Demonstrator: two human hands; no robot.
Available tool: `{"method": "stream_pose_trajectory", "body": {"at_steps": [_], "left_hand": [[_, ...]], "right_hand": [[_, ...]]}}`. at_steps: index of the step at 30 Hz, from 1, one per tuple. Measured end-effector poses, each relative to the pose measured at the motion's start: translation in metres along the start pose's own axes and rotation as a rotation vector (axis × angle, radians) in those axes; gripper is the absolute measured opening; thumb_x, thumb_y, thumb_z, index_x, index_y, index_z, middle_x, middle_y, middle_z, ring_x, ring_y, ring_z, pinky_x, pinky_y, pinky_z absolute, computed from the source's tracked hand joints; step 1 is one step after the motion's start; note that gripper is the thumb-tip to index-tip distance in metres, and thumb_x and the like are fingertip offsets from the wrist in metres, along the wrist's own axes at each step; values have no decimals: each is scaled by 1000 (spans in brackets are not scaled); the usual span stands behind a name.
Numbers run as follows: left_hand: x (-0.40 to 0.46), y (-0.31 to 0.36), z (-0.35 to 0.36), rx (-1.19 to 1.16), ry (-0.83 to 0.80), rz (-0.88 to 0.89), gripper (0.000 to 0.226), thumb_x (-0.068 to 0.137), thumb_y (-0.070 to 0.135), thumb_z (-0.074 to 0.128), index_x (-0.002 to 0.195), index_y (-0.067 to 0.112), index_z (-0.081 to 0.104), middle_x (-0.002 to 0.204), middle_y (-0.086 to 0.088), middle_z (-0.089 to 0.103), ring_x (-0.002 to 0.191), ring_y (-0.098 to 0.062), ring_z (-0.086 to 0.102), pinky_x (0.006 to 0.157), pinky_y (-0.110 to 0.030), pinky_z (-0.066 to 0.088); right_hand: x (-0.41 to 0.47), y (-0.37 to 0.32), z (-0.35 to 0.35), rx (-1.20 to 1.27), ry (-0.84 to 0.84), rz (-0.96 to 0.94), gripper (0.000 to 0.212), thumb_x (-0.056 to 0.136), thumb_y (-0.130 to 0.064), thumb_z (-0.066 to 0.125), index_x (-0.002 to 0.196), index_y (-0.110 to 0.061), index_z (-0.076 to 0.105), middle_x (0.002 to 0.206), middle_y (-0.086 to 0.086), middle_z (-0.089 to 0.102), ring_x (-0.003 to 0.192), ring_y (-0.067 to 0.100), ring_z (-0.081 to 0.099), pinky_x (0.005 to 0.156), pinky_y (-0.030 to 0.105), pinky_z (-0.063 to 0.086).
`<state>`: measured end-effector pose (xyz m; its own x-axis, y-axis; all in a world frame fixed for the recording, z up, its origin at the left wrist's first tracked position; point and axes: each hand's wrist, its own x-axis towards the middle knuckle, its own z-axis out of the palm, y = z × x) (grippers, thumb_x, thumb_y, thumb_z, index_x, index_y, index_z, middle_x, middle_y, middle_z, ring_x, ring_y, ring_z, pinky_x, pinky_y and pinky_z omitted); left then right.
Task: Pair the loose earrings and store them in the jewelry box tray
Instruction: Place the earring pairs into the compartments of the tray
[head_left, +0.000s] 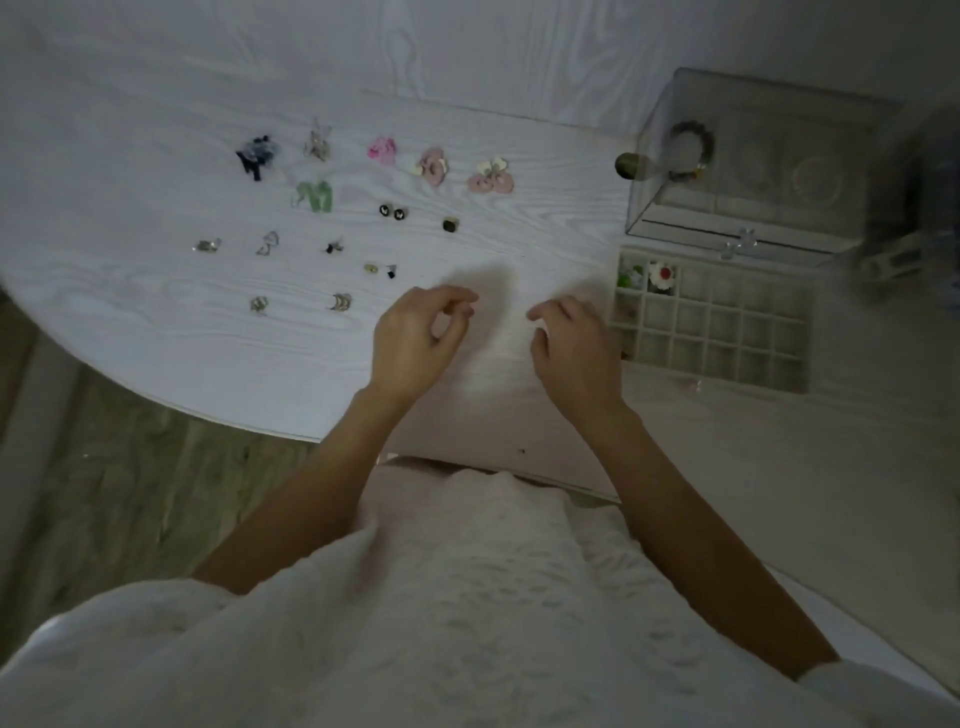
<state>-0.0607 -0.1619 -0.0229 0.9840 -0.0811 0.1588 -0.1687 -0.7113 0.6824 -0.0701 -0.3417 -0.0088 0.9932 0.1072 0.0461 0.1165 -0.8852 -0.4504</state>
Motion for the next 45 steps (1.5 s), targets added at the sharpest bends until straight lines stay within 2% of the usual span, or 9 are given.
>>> {"method": "stream_pose_trajectory", "body": {"at_steps": [4,8,16,21,24,28,34,42,45], "left_hand": [[1,-61,-44,90,19,-279,20,87,20,59,105,18,65,100,-1,69,92,-19,58,74,-20,35],[25,-98,-61,194,-83,-357,30,83,18,61,114,15,61,111,-4,64,99,-26,53,79,-29,38],[64,-112,-45,223,-223,-287,26,86,17,55,109,12,65,106,-16,62,100,-32,53,82,-37,43],[67,-119,-45,193,-213,-245,17,84,18,61,98,14,69,95,-12,64,89,-27,58,70,-29,42],[65,-123,-47,183,-224,-226,14,82,19,64,94,13,69,92,-11,64,88,-25,56,68,-23,36],[62,-125,-47,170,-208,-210,10,82,18,65,89,11,67,86,-12,63,83,-27,55,66,-26,37],[60,-125,-50,176,-189,-186,13,84,20,63,92,12,70,85,-12,65,83,-26,58,65,-25,35],[60,-126,-56,127,-126,-188,22,89,23,58,105,11,67,92,-8,73,83,-24,66,77,-36,51],[60,-125,-58,68,-98,-219,21,87,20,62,105,9,66,90,-8,73,79,-22,68,76,-33,53]], "right_hand": [[38,-44,35,206,-215,3,25,89,-9,51,112,-12,60,108,7,61,99,20,56,78,29,44],[77,-78,65,278,-284,25,26,86,-9,58,113,-9,59,107,10,58,92,21,59,83,37,50],[116,-108,101,152,-349,75,30,85,-13,61,113,-6,56,114,12,56,96,25,57,81,32,44],[120,-111,107,106,-344,83,14,85,-14,60,97,-6,59,100,12,59,89,26,56,74,31,41],[121,-111,109,94,-333,86,14,85,-17,62,96,-8,59,99,10,60,87,25,57,72,33,43],[119,-110,112,81,-309,69,14,84,-17,62,95,-10,59,98,9,60,85,23,57,70,32,44],[117,-112,115,95,-299,44,14,85,-16,61,97,-8,61,97,10,61,84,24,57,68,27,38],[114,-110,118,152,-268,76,13,83,-12,62,95,-8,61,96,9,61,84,21,57,72,26,40],[114,-106,118,173,-260,95,13,83,-13,64,95,-8,61,95,9,62,85,21,58,72,25,40]]}}
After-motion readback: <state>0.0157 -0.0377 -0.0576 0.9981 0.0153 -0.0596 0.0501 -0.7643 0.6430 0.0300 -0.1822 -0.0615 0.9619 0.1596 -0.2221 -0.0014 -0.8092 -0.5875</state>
